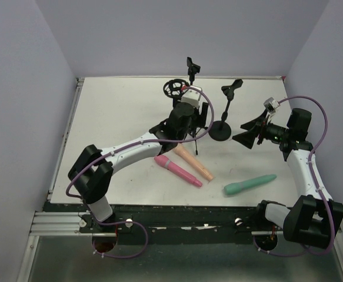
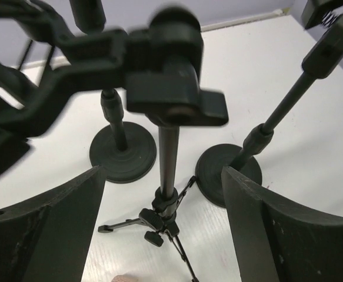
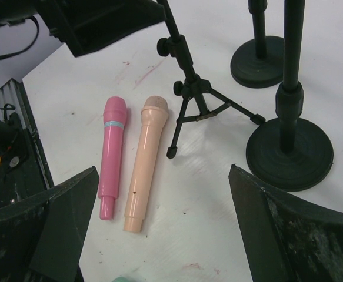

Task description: Attach the microphones to the stand

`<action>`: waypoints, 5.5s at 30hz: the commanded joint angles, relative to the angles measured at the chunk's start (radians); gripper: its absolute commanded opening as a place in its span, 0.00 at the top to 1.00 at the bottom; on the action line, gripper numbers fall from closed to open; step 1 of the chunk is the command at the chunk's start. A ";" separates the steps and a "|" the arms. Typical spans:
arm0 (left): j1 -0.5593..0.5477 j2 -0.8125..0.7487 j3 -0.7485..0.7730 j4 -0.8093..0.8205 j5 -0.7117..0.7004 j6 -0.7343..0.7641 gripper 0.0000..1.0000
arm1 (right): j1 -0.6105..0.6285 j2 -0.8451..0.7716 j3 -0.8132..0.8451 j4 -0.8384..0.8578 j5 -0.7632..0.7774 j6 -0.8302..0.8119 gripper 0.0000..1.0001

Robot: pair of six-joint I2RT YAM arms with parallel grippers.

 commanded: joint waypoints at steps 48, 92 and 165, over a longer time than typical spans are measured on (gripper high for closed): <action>0.346 -1.057 -0.475 -0.601 0.474 0.082 0.02 | 0.029 0.014 0.046 -1.246 0.508 -1.672 0.04; 0.349 -1.218 -0.712 -0.170 0.874 -0.514 0.02 | 0.101 0.135 0.106 -1.113 0.226 -1.431 0.86; -0.206 -0.326 -0.118 0.132 0.366 -0.423 1.00 | 0.115 0.024 0.325 -0.934 -0.370 -0.571 0.00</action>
